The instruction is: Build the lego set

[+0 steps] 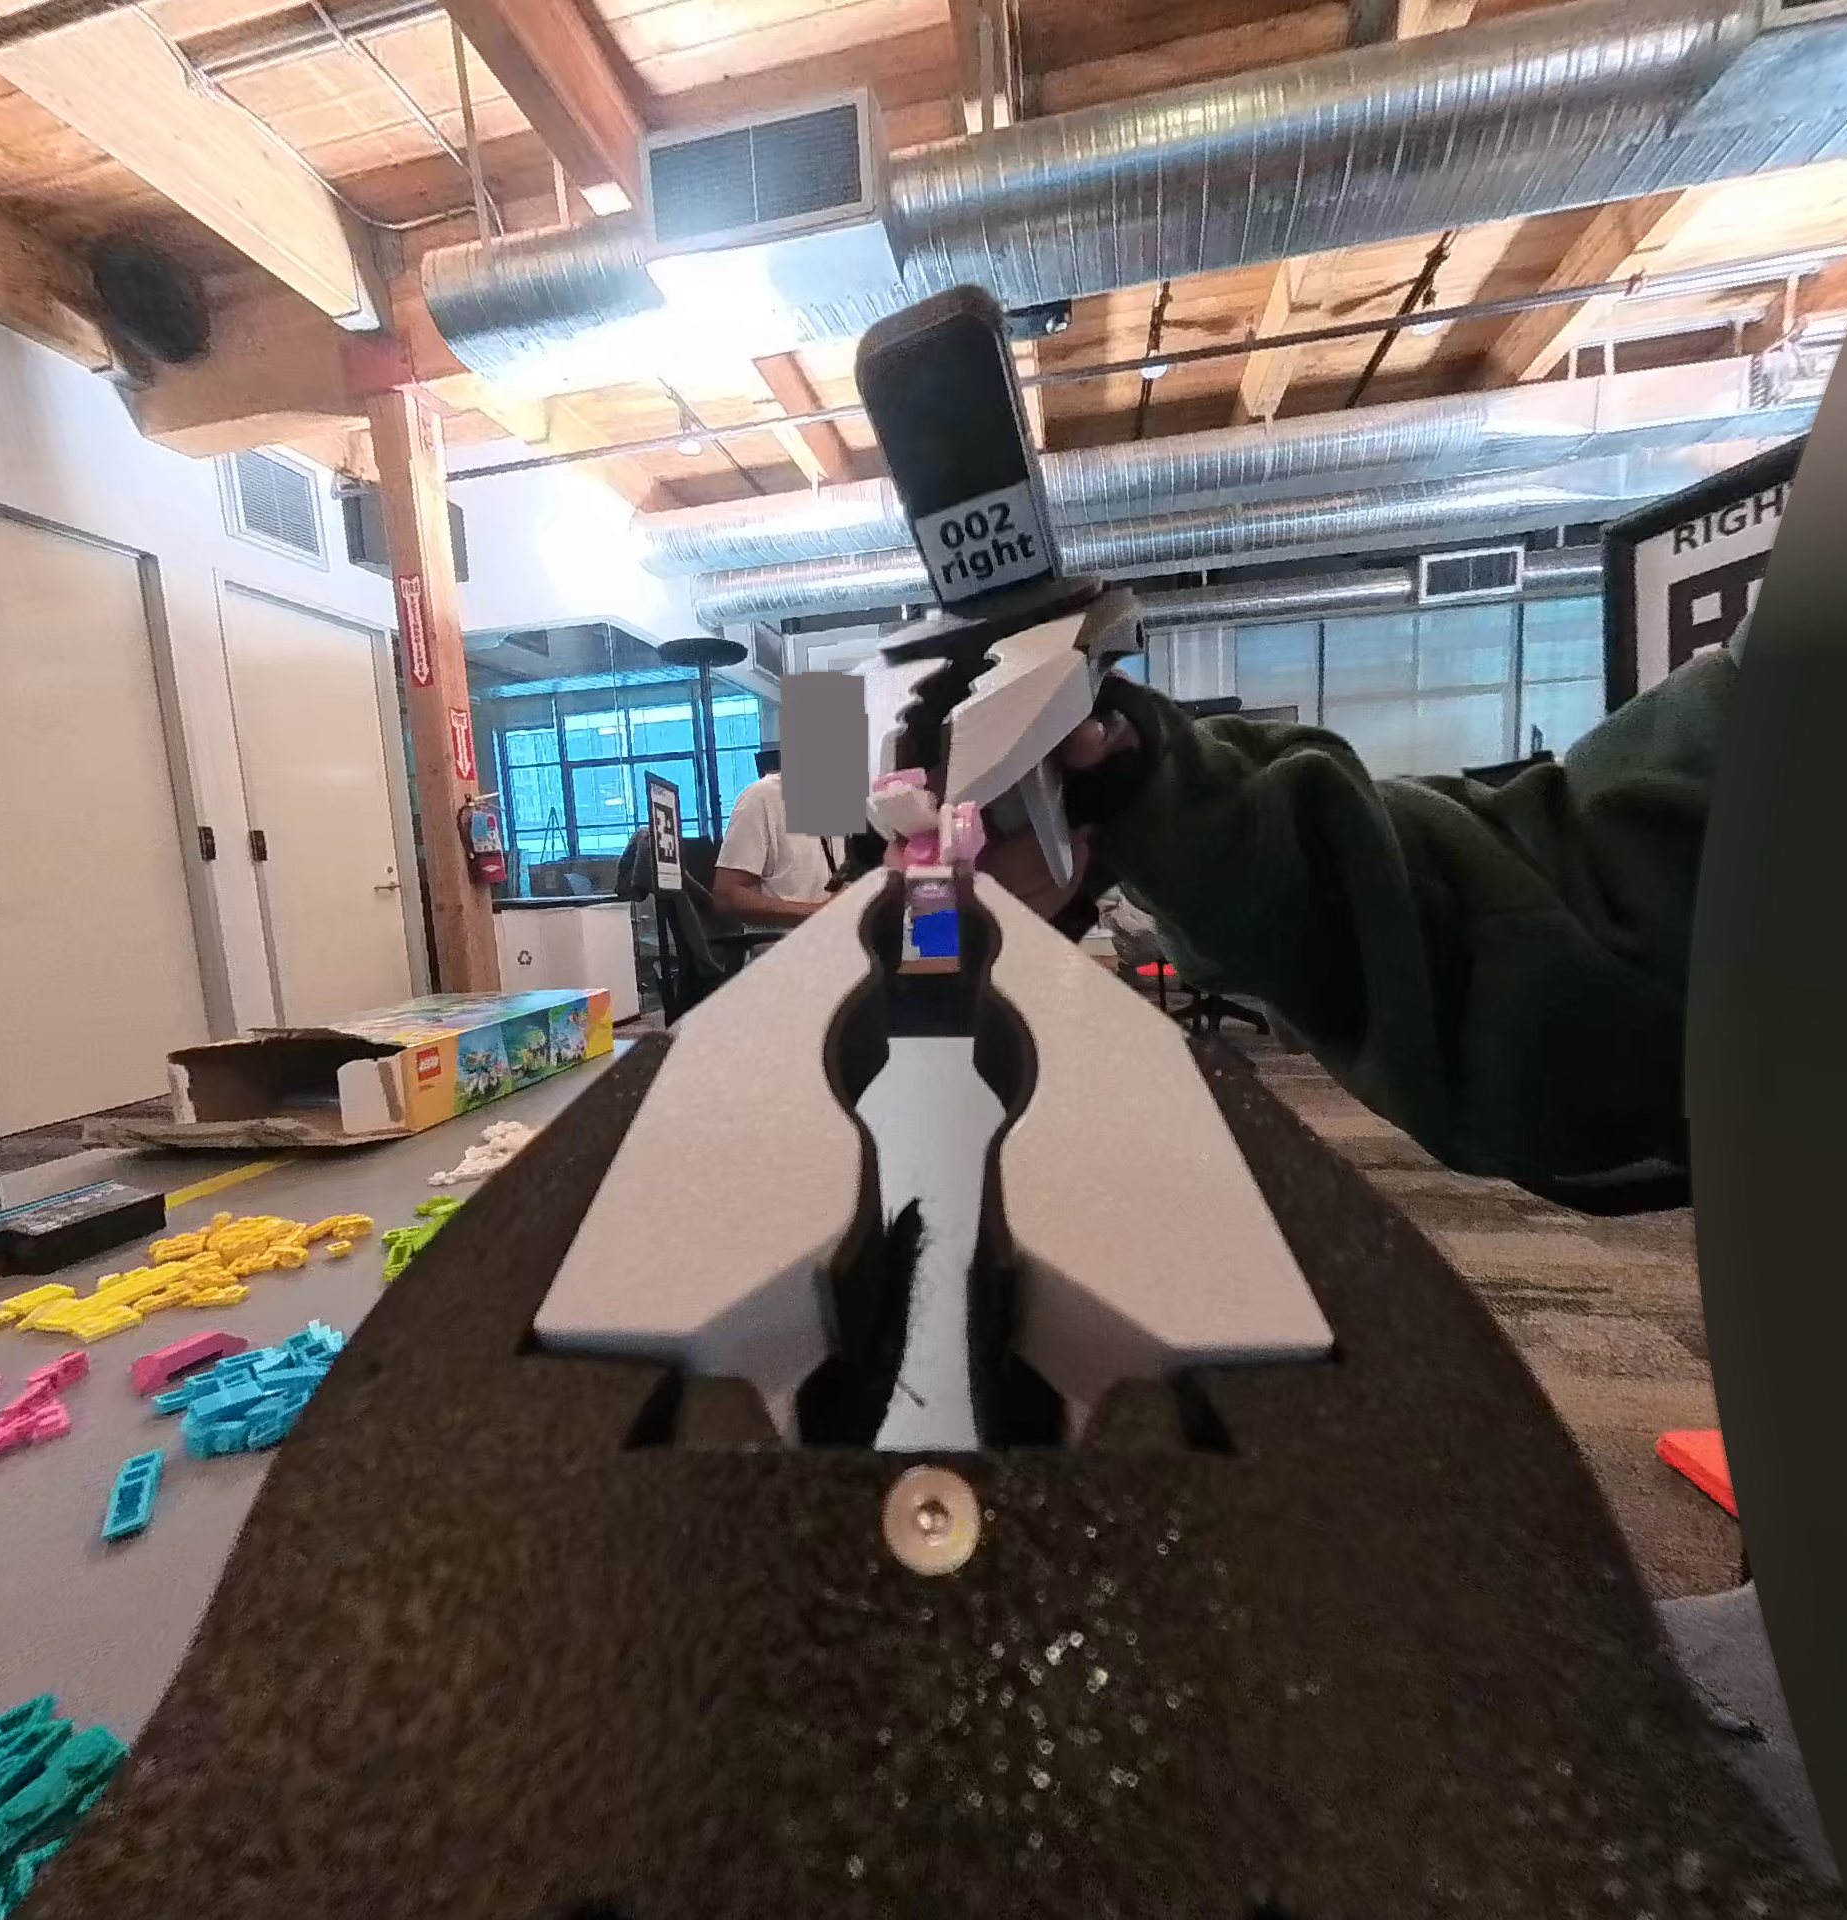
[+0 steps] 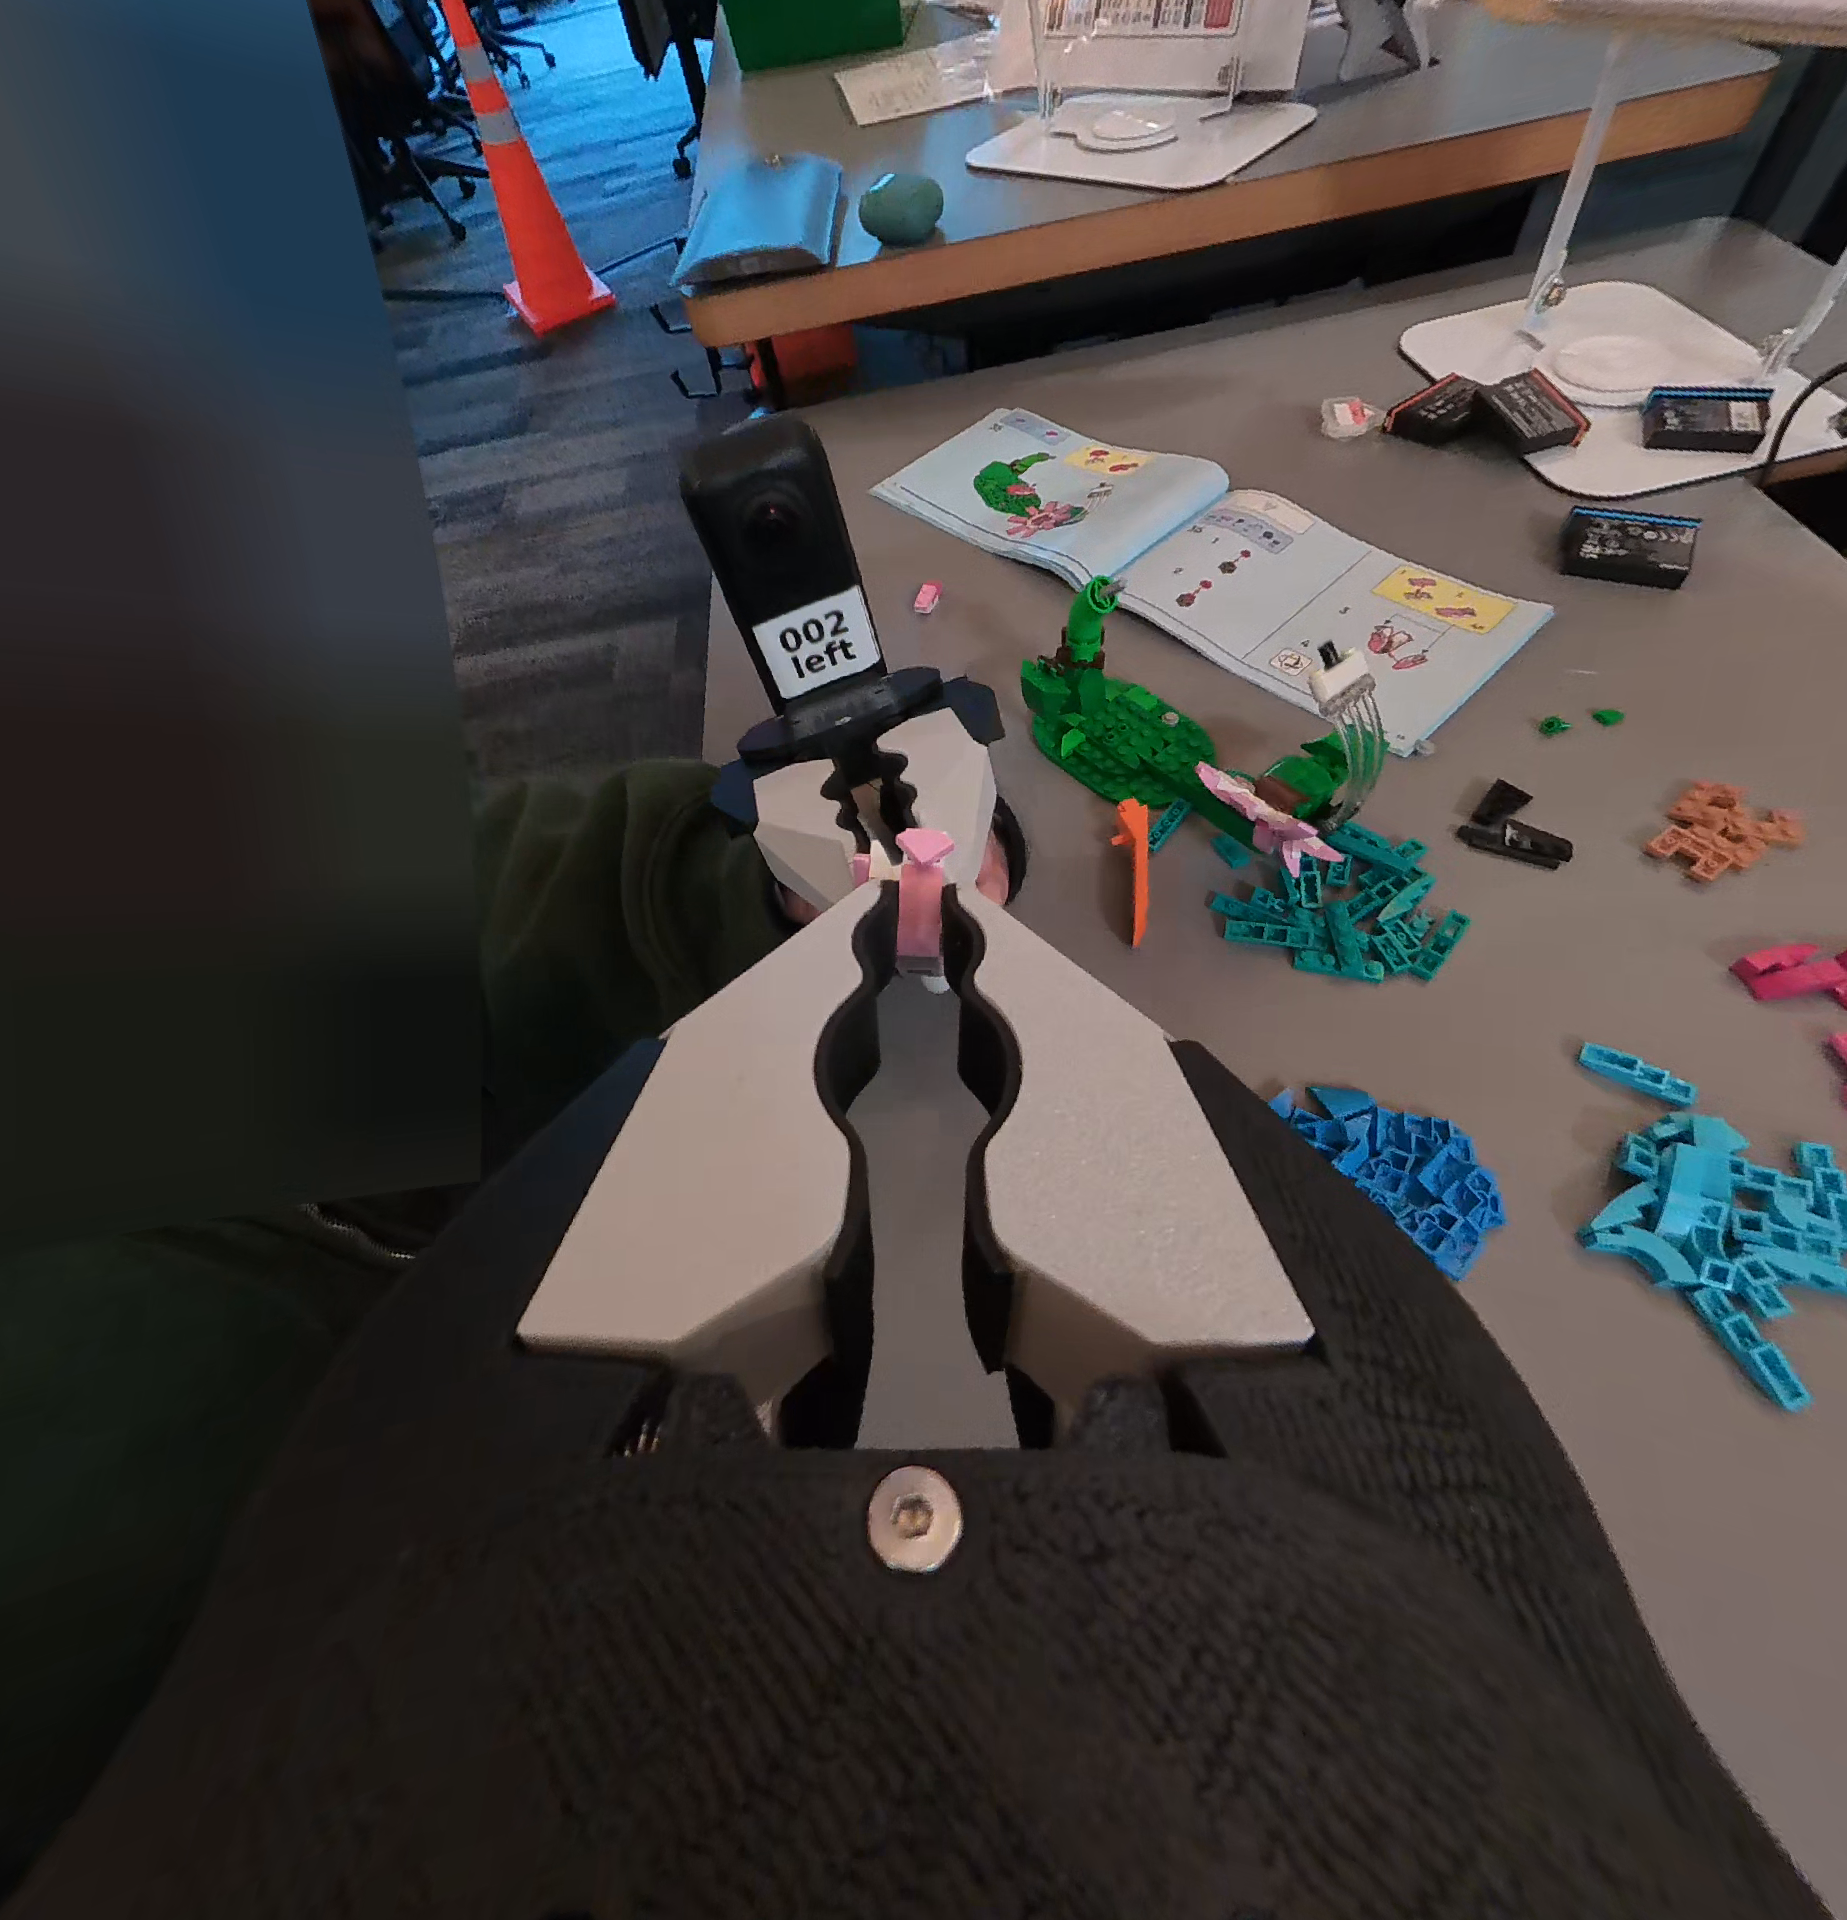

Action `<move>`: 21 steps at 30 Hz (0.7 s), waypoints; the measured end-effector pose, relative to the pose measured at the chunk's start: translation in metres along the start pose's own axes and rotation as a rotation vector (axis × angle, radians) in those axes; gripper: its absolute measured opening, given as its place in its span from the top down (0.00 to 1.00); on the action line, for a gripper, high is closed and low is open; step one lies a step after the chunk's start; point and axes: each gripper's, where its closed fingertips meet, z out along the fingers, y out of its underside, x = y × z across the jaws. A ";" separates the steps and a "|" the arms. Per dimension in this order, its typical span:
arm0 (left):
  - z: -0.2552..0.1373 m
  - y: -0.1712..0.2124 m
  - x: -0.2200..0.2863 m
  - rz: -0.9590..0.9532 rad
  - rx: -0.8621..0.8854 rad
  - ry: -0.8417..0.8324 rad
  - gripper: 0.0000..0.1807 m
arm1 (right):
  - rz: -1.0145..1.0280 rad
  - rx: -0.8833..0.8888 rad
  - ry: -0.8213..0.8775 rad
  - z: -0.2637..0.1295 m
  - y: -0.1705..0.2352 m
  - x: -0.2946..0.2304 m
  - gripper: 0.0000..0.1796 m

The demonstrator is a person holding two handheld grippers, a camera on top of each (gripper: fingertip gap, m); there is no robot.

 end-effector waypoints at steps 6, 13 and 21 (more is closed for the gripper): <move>-0.002 -0.007 -0.002 -0.003 0.041 -0.006 0.96 | 0.002 0.012 -0.010 0.002 -0.005 -0.002 0.96; -0.005 -0.013 -0.003 -0.015 0.080 -0.011 0.96 | -0.005 0.017 -0.018 0.004 -0.012 -0.003 0.96; -0.005 -0.012 -0.004 -0.010 0.075 -0.015 0.96 | -0.011 0.024 -0.015 0.004 -0.012 -0.003 0.96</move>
